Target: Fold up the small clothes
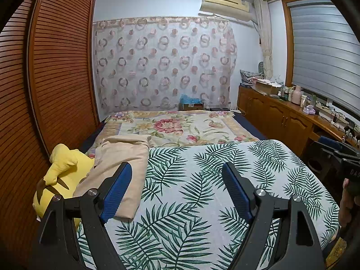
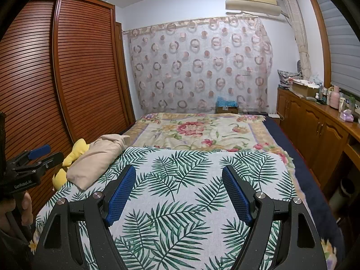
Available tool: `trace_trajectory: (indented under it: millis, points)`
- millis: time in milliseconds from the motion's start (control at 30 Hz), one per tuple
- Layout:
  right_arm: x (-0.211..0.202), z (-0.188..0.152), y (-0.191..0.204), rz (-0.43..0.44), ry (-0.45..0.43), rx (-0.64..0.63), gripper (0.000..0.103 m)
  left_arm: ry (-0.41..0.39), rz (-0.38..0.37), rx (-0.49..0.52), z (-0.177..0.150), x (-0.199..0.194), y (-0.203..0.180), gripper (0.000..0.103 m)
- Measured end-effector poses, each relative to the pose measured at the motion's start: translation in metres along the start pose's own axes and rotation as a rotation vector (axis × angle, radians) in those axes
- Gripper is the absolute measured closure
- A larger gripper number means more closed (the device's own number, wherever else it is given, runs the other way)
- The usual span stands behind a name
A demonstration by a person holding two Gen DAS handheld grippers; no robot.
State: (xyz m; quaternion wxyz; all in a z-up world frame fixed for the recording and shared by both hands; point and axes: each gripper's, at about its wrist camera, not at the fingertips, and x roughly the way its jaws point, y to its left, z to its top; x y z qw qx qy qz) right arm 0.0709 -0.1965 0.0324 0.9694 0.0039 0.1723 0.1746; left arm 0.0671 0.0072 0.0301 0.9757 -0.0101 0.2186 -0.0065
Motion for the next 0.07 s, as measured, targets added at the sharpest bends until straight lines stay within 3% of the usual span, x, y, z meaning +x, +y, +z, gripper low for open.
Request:
trace_trajectory:
  millis: [67]
  points:
    - [-0.0001,0.0,0.0001,-0.001,-0.001,-0.001,0.023,0.0,-0.001,0.0,0.0002,0.0001,0.0001,0.02]
